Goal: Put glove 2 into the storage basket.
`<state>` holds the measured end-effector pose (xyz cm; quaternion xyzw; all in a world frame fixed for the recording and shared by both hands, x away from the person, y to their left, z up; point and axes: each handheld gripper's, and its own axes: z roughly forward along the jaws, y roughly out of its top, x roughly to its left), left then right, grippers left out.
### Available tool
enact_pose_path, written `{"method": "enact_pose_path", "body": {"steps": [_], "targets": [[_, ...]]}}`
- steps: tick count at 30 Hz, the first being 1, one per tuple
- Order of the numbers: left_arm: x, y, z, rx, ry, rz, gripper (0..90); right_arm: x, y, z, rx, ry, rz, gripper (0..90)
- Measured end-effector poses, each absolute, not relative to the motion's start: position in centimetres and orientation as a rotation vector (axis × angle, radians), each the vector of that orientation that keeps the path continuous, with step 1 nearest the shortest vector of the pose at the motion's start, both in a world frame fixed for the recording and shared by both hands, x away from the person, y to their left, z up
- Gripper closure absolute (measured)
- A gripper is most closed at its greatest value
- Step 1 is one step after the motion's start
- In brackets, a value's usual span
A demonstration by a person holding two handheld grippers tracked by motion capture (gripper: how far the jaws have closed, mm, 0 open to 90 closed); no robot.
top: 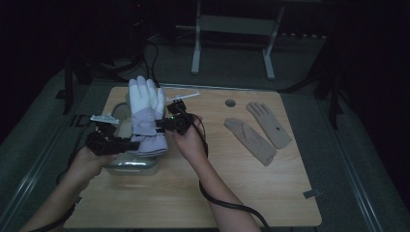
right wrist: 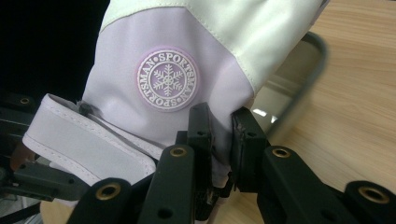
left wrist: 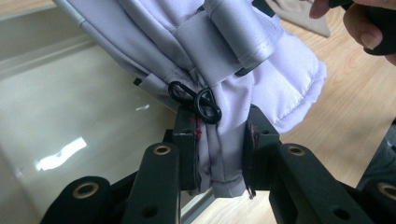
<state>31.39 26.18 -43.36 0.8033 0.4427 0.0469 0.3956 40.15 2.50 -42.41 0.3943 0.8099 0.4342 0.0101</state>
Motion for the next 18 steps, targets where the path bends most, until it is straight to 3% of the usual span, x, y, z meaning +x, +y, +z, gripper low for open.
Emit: {"method": "enact_pose_path", "body": {"steps": [10, 18], "targets": [[32.1, 28.9, -45.0, 2.027, 1.172, 0.087, 71.5, 41.2, 5.9, -43.7, 1.229, 2.572, 1.302, 80.1], [32.8, 30.0, -48.6, 2.052, 1.234, -0.003, 71.4, 41.7, 7.8, -47.7, 1.279, 2.627, 1.219, 80.6]]}}
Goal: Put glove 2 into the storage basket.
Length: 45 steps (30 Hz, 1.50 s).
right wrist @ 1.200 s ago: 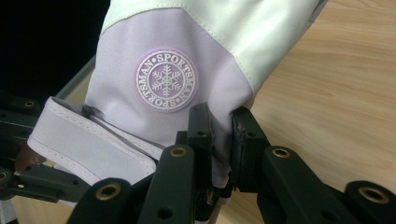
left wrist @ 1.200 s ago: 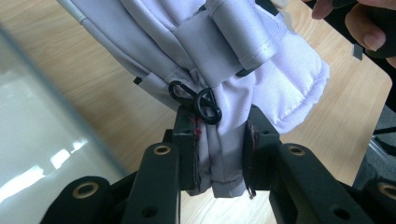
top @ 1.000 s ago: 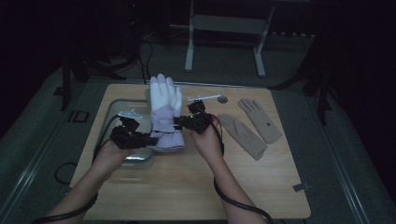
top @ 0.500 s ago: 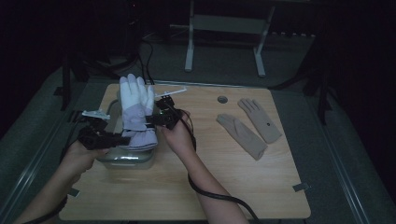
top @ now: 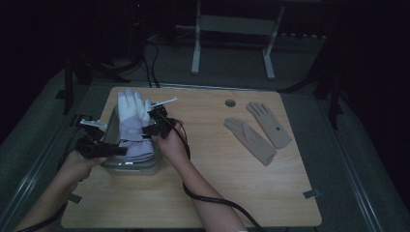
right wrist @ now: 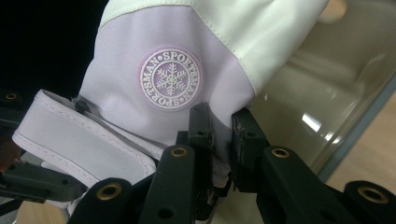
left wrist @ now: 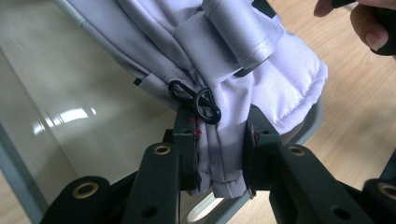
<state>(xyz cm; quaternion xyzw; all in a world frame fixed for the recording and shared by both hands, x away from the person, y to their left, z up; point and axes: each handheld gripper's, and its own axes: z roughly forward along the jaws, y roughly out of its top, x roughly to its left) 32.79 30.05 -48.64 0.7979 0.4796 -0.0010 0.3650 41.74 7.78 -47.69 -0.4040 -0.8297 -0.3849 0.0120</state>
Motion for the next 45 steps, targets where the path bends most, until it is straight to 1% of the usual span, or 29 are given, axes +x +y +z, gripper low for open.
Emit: {"method": "enact_pose_path", "body": {"steps": [5, 9, 12, 16, 18, 24, 25, 26, 29, 30, 31, 32, 33, 34, 35, 41, 43, 45], "targets": [[32.9, 29.8, -50.1, 2.076, 1.252, -0.039, 71.1, 41.5, 8.3, -49.3, -1.268, -2.618, -1.116, 81.8], [32.9, 29.5, -49.9, 2.102, 1.266, -0.054, 70.7, 41.4, 8.6, -50.2, -1.264, -2.641, -1.058, 81.8], [33.2, 29.5, -49.8, 2.103, 1.285, -0.101, 66.0, 41.4, 8.7, -50.4, -1.264, -2.648, -1.019, 81.6], [33.2, 29.3, -49.7, 2.101, 1.302, -0.1, 57.0, 41.7, 9.0, -50.5, -1.265, -2.659, -0.979, 80.2], [33.1, 29.1, -49.8, 2.106, 1.32, -0.056, 51.2, 41.8, 9.0, -50.7, -1.267, -2.655, -0.976, 79.6], [32.3, 28.5, -49.6, 2.152, 1.327, 0.071, 44.2, 41.8, 9.0, -50.7, -1.264, -2.669, -0.981, 77.3], [32.1, 28.5, -49.5, 2.142, 1.334, 0.096, 40.1, 41.8, 9.0, -50.7, -1.26, -2.665, -0.987, 75.2], [32.0, 28.6, -49.4, 2.129, 1.337, 0.106, 38.7, 41.8, 8.9, -50.6, -1.26, -2.664, -0.999, 71.8], [31.6, 29.0, -49.0, 2.077, 1.347, 0.134, 38.5, 41.9, 8.5, -50.2, -1.245, -2.648, -1.045, 63.2], [31.4, 29.1, -48.9, 2.072, 1.347, 0.158, 38.5, 41.9, 8.4, -50.0, -1.234, -2.644, -1.063, 58.6], [31.2, 29.2, -48.7, 2.051, 1.335, 0.172, 37.1, 41.9, 8.2, -49.8, -1.23, -2.645, -1.086, 48.0], [31.1, 29.2, -48.4, 2.029, 1.339, 0.184, 34.9, 41.9, 8.1, -49.6, -1.197, -2.641, -1.116, 46.3], [31.0, 29.1, -48.2, 2.012, 1.338, 0.201, 35.0, 41.8, 8.0, -49.4, -1.172, -2.648, -1.126, 45.4], [30.9, 28.9, -48.0, 2.001, 1.333, 0.21, 35.4, 41.7, 8.0, -49.1, -1.16, -2.663, -1.135, 41.1], [30.8, 28.7, -47.9, 1.995, 1.33, 0.217, 35.5, 41.6, 7.9, -48.9, -1.14, -2.681, -1.147, 39.5], [30.4, 26.6, -47.1, 1.991, 1.274, 0.246, 36.7, 40.9, 6.8, -47.2, -1.084, -2.74, -1.206, 38.9], [30.4, 26.0, -46.9, 1.985, 1.257, 0.254, 36.8, 40.7, 6.0, -46.6, -1.086, -2.738, -1.228, 36.6], [30.3, 25.3, -46.7, 1.972, 1.246, 0.267, 40.1, 40.5, 5.3, -46.1, -1.089, -2.737, -1.246, 36.4]]}}
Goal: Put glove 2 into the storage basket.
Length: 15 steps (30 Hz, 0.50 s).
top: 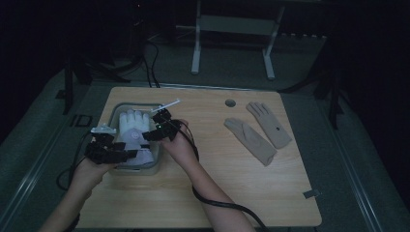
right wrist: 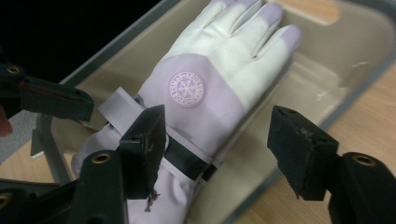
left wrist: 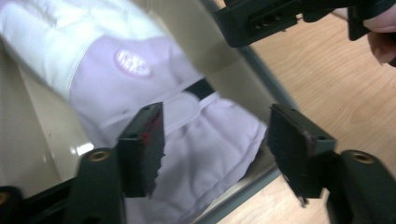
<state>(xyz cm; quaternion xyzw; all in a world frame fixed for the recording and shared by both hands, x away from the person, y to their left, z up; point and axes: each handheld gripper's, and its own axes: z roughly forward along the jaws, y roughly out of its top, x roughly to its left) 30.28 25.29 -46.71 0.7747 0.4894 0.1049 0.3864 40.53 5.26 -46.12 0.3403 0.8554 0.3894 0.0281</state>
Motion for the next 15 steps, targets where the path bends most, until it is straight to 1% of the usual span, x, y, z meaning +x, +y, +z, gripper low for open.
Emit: {"method": "enact_pose_path", "body": {"steps": [1, 10, 15], "targets": [[30.3, 25.0, -46.7, 1.959, 1.238, 0.255, 40.1, 40.5, 4.8, -45.9, 1.057, 2.632, 1.21, 35.2], [30.0, 21.5, -46.2, 1.962, 1.164, 0.247, 40.1, 40.6, 0.9, -45.3, 1.079, 2.592, 1.202, 36.6], [29.3, 19.1, -45.7, 1.967, 1.077, 0.246, 40.1, 40.6, -1.8, -44.9, 1.083, 2.56, 1.188, 36.8]]}}
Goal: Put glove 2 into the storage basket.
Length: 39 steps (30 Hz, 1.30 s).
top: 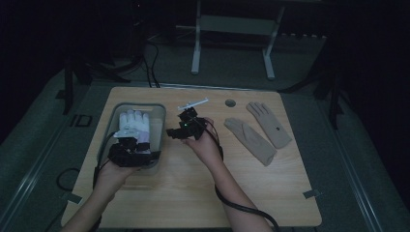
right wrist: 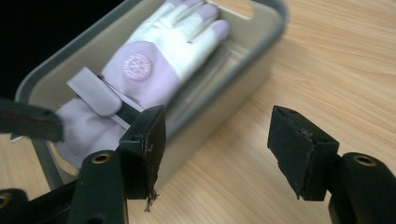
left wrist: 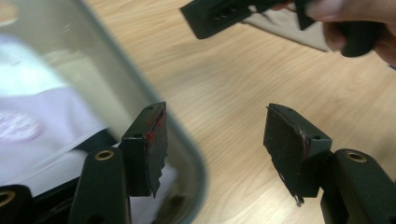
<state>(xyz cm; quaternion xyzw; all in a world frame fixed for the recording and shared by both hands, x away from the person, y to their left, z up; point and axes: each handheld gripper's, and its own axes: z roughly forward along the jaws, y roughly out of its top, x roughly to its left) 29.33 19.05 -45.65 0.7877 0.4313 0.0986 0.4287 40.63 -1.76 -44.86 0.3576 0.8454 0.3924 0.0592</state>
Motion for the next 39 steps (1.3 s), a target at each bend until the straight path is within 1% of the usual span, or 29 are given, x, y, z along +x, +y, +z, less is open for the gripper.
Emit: {"method": "enact_pose_path", "body": {"steps": [2, 9, 11, 14, 17, 22, 24, 27, 30, 32, 35, 37, 39], "targets": [[29.1, 18.0, -45.5, 1.976, 1.047, 0.229, 40.1, 40.6, -2.9, -44.7, 1.083, 2.55, 1.179, 38.7], [28.6, 14.8, -45.3, 1.982, 0.957, 0.185, 38.8, 40.4, -6.6, -44.4, 1.112, 2.508, 1.153, 38.8], [28.6, 13.9, -45.5, 1.995, 0.94, 0.173, 35.9, 40.3, -7.7, -44.4, 1.112, 2.501, 1.126, 38.8], [28.8, 12.8, -46.1, 2.015, 0.935, 0.166, 28.2, 40.3, -9.6, -44.7, 1.128, 2.48, 1.108, 38.8], [28.9, 11.8, -46.8, 2.024, 0.919, 0.159, 25.8, 40.2, -11.4, -45.1, 1.155, 2.461, 1.085, 38.7], [29.2, 10.3, -48.2, 2.05, 0.9, 0.145, 13.5, 40.3, -14.6, -45.7, 1.194, 2.419, 1.06, 37.3], [29.2, 9.8, -48.9, 2.069, 0.891, 0.137, 13.3, 40.3, -15.8, -45.9, 1.199, 2.401, 1.057, 37.3], [29.2, 9.0, -49.8, 2.081, 0.856, 0.13, 10.3, 40.4, -17.3, -46.3, 1.198, 2.387, 1.045, 37.1], [29.1, 8.4, -50.6, 2.068, 0.838, 0.142, 6.9, 40.4, -18.6, -46.6, 1.196, 2.375, 1.022, 34.5], [29.1, 8.1, -51.2, 2.047, 0.827, 0.144, 6.5, 40.4, -19.6, -46.9, 1.188, 2.372, 1.009, 32.8], [28.8, 7.6, -52.3, 2.03, 0.792, 0.193, 6.5, 40.5, -20.9, -47.3, 1.186, 2.355, 0.998, 32.9], [28.8, 7.4, -53.0, 2.054, 0.773, 0.212, 6.5, 40.6, -21.7, -47.5, 1.175, 2.354, 0.999, 33.0], [28.8, 7.4, -53.7, 2.052, 0.774, 0.199, 6.2, 40.6, -22.4, -47.7, 1.161, 2.35, 0.977, 34.0]]}}
